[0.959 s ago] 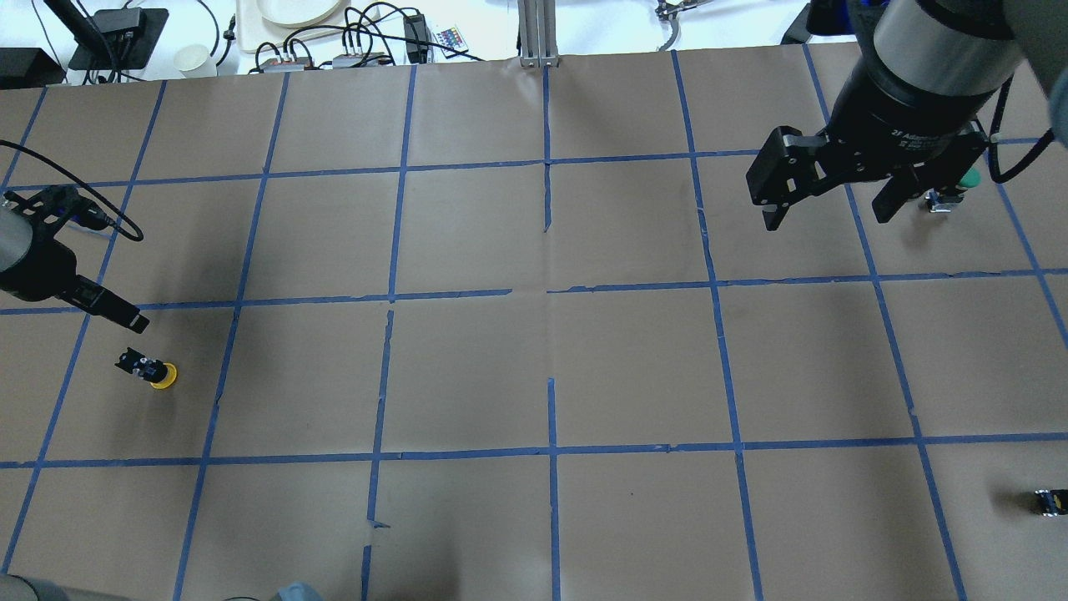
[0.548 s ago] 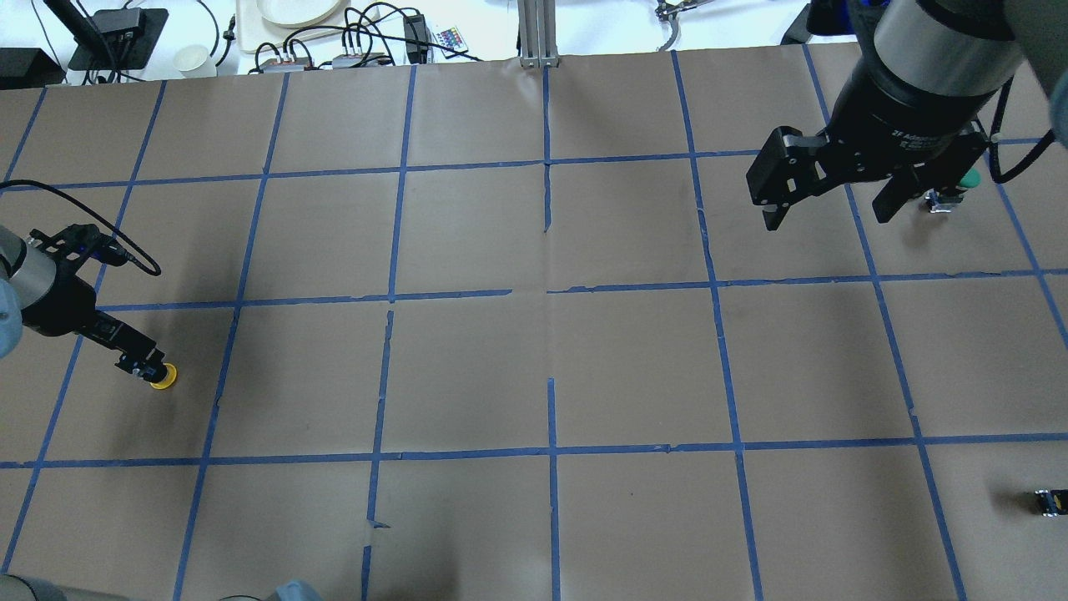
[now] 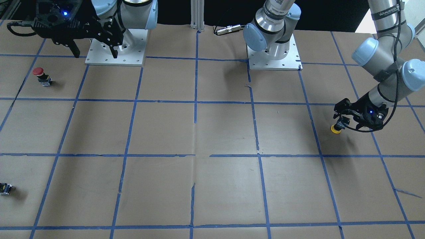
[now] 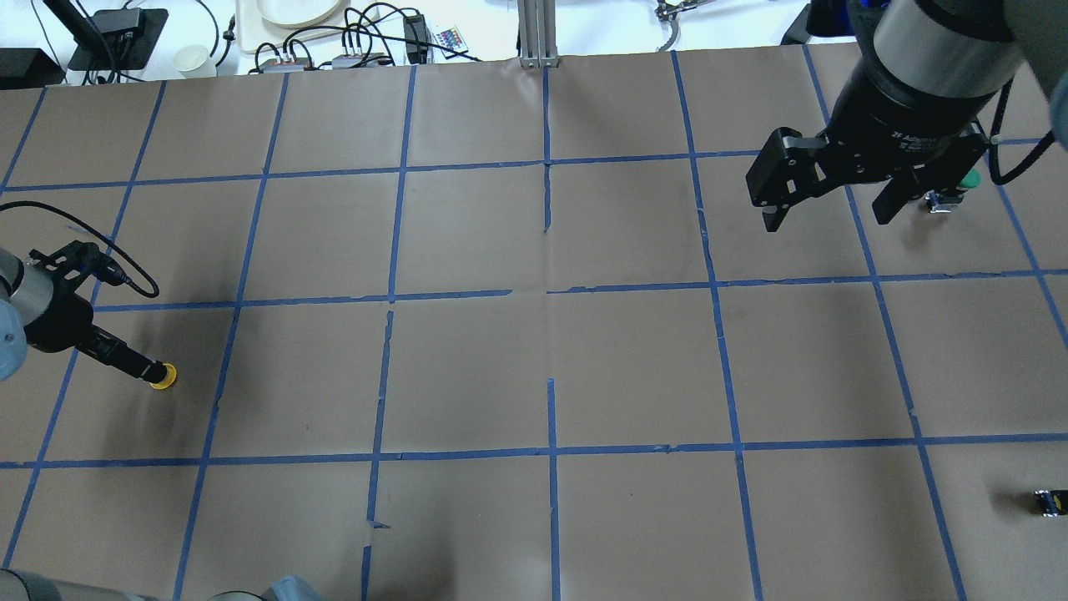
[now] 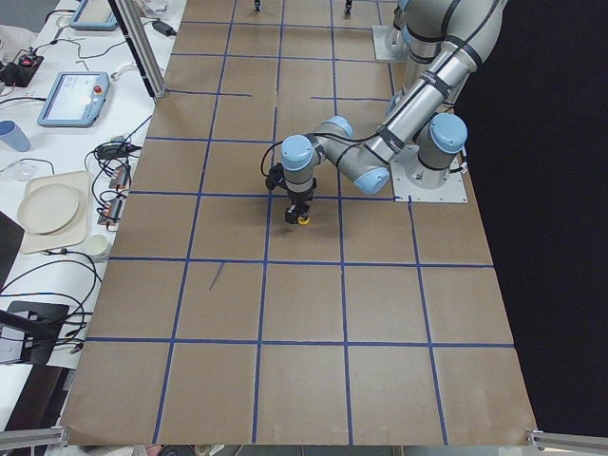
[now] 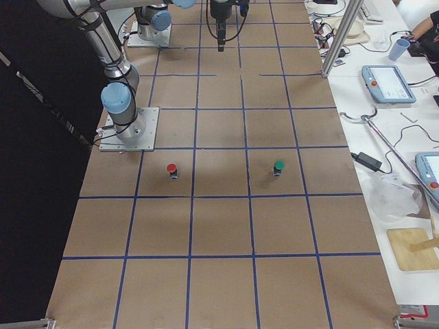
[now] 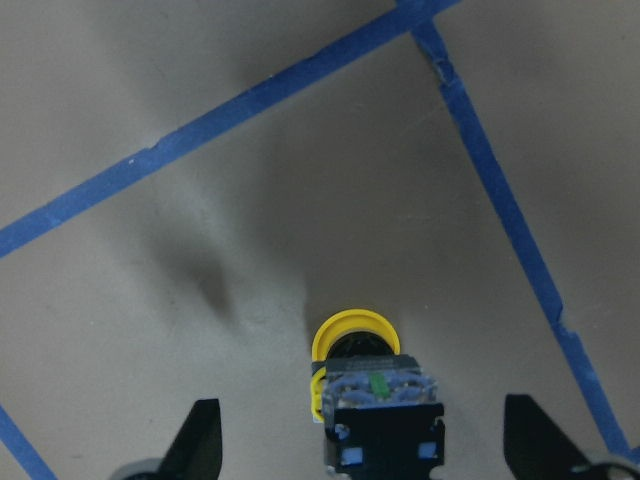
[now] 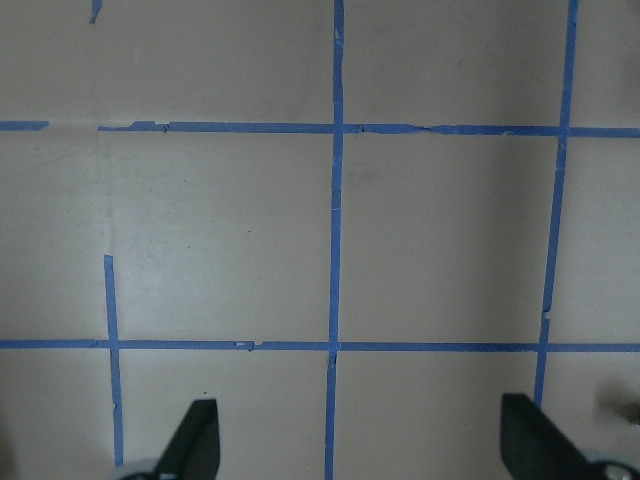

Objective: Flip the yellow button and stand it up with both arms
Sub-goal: 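Close the left gripper on the base of the yellow button, then lift the yellow button with the left gripper and carry it toward the table center, then hold the button up with the left gripper while the right gripper approaches its cap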

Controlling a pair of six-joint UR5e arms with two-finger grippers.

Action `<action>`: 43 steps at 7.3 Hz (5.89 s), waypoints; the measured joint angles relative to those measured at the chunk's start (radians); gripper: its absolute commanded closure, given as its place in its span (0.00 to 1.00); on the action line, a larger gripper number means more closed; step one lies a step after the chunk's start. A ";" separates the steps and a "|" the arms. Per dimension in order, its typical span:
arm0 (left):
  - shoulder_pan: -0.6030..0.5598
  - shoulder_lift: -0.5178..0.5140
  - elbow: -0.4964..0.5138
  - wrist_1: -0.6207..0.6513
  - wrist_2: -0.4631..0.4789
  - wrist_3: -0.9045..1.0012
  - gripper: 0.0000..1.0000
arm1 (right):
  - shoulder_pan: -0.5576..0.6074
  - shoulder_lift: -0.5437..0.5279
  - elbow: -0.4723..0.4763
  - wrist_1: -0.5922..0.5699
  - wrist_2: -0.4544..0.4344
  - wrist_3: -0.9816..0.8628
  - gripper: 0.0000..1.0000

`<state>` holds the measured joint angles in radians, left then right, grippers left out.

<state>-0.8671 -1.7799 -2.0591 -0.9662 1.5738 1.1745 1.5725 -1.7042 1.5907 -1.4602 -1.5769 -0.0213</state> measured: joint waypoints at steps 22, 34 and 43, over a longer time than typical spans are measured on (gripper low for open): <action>-0.577 0.224 0.246 -1.103 -1.395 -0.308 0.79 | -0.217 -0.019 0.029 0.285 0.790 0.680 0.00; -0.647 0.282 0.248 -0.770 -1.534 -0.746 0.81 | -0.202 0.030 0.063 0.323 1.227 0.961 0.00; -0.647 0.278 0.247 -0.728 -1.535 -0.806 0.81 | -0.172 0.033 0.077 0.318 1.301 0.991 0.70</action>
<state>-1.5140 -1.5018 -1.8118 -1.6947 0.0383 0.3686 1.4005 -1.6709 1.6681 -1.1426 -0.2760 0.9692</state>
